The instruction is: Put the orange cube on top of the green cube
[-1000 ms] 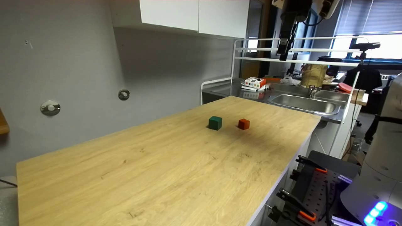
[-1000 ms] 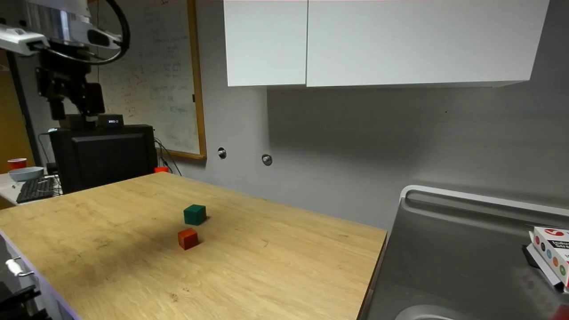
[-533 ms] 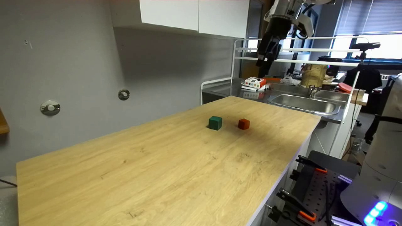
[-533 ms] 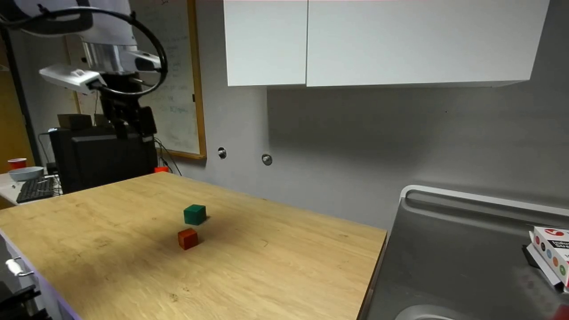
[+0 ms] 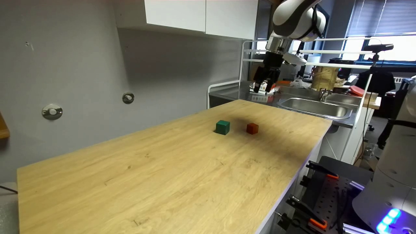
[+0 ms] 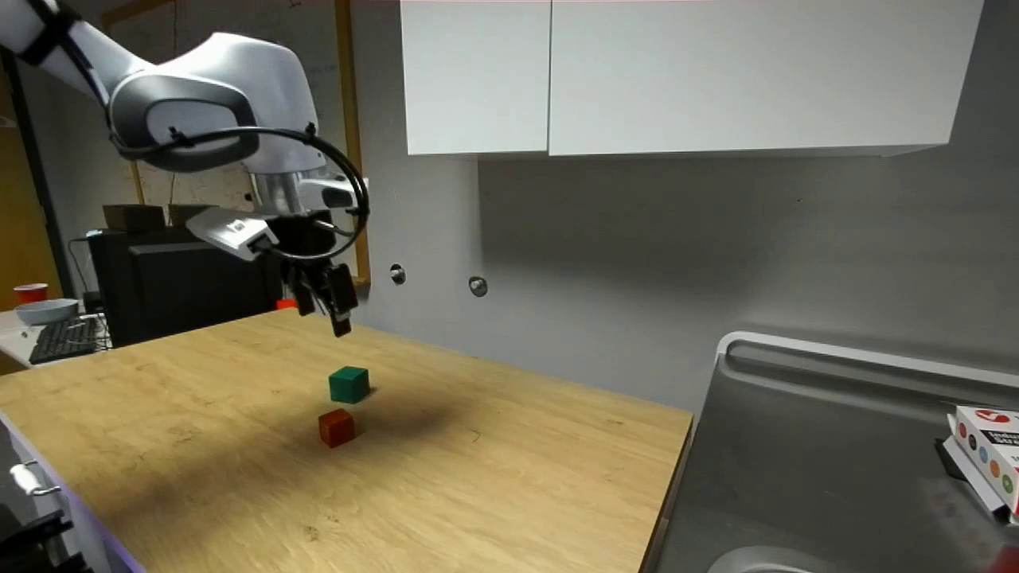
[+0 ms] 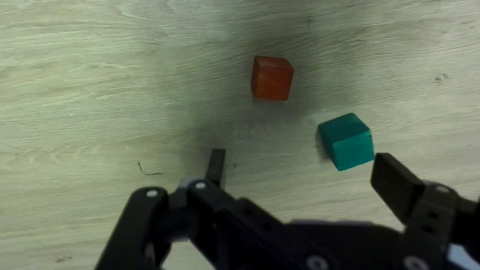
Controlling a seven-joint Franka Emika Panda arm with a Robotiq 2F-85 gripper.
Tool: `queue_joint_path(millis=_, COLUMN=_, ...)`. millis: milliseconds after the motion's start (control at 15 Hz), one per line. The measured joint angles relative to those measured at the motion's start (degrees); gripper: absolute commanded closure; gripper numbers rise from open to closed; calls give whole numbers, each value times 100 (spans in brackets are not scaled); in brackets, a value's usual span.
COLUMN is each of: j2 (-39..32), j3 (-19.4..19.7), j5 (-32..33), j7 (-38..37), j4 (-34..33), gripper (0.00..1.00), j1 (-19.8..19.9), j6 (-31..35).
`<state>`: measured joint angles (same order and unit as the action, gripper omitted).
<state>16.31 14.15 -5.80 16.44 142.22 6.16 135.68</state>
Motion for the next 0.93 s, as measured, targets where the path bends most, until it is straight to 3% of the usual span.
queue_joint_path(millis=467, j2=-1261, j3=-4, j5=2, j7=-289, j4=-353, gripper=0, j1=219, j6=150)
queue_joint_path(millis=933, j2=-1983, j3=-103, j5=6, j7=-573, j4=-567, gripper=0, j1=242, j6=56)
